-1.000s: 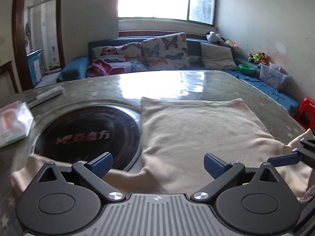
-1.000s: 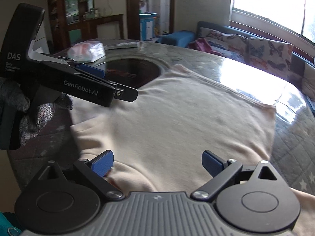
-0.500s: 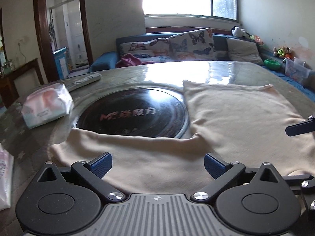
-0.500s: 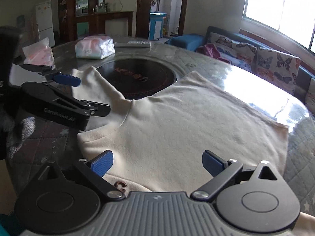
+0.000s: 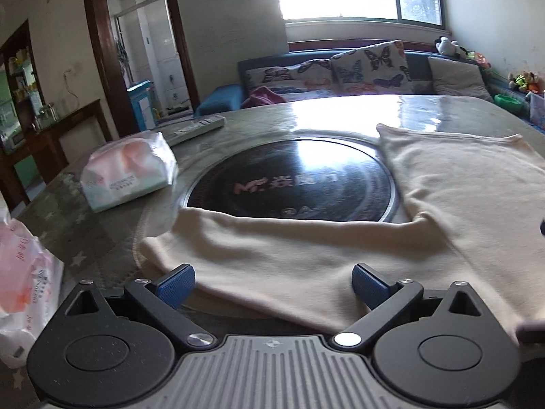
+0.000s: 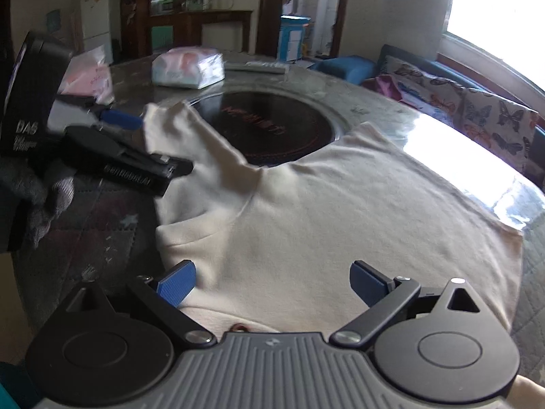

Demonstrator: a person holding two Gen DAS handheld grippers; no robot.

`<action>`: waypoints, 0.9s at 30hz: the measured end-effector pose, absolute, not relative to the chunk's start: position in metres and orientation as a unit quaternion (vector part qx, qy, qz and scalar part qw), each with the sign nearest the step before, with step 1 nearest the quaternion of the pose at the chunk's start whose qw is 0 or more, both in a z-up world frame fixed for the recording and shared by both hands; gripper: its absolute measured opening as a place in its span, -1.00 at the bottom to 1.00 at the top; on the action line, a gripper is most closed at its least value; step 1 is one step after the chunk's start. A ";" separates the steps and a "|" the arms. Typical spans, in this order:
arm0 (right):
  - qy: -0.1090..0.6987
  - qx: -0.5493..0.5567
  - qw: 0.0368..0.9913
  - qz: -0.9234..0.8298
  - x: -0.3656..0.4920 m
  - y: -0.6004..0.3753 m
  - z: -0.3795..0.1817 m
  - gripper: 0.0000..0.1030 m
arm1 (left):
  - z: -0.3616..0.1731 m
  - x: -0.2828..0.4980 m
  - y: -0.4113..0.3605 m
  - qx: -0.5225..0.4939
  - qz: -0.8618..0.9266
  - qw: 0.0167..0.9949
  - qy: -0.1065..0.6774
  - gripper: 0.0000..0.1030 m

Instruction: Fold clothes

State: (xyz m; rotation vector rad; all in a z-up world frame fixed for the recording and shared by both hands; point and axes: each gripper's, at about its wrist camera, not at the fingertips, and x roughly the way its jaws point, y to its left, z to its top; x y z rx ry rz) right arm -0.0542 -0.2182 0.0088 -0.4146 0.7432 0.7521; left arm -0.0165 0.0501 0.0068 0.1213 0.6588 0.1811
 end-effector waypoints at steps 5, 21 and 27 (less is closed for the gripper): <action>0.346 -0.195 0.844 0.360 -0.055 -0.214 0.010 0.91 | 0.005 -0.012 0.060 0.074 0.116 0.937 0.322 0.92; 0.343 -0.167 0.847 0.370 -0.052 -0.219 0.021 0.91 | 0.014 -0.006 0.117 -0.058 0.173 0.932 0.312 0.61; 0.347 -0.142 0.853 0.363 -0.050 -0.229 0.027 0.81 | 0.014 0.004 0.151 -0.132 0.206 0.919 0.311 0.13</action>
